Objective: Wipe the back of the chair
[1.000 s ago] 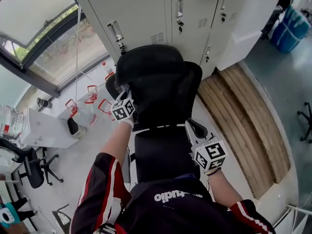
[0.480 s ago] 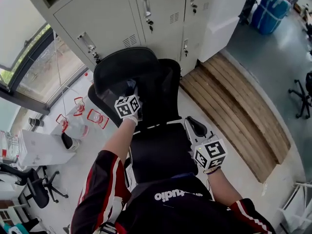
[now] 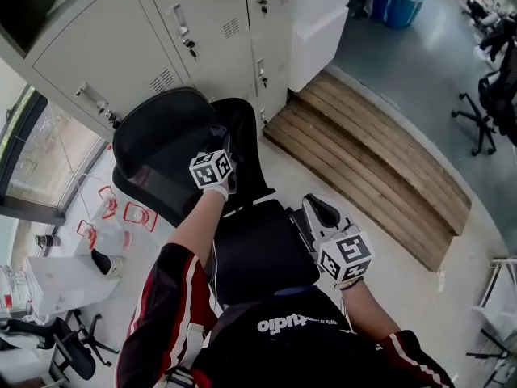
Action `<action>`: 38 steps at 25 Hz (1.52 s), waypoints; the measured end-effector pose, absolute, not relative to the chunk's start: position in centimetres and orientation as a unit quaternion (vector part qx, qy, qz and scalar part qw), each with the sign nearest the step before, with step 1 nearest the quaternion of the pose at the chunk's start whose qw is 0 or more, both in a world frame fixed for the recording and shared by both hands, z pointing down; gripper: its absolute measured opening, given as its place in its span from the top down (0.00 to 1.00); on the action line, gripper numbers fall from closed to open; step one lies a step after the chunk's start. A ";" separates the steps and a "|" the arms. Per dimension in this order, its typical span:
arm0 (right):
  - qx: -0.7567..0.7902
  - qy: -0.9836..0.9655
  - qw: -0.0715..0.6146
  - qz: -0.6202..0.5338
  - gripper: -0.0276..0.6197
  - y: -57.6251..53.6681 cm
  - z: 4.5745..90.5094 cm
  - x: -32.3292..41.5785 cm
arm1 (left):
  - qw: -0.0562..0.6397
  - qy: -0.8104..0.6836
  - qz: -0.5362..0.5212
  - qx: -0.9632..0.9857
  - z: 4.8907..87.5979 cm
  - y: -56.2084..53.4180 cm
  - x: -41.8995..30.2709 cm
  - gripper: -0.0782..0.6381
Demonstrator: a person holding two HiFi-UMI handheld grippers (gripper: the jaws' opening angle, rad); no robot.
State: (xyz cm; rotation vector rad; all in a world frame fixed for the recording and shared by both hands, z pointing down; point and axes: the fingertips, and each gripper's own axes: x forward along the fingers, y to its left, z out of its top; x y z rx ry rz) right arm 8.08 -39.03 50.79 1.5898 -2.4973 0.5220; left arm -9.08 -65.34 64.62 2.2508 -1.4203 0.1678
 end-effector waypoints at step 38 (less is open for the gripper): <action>0.348 -0.925 0.074 0.134 0.93 -33.3 47.5 -6.4 | 0.214 -0.672 0.031 0.709 61.3 -46.9 -38.8 0.81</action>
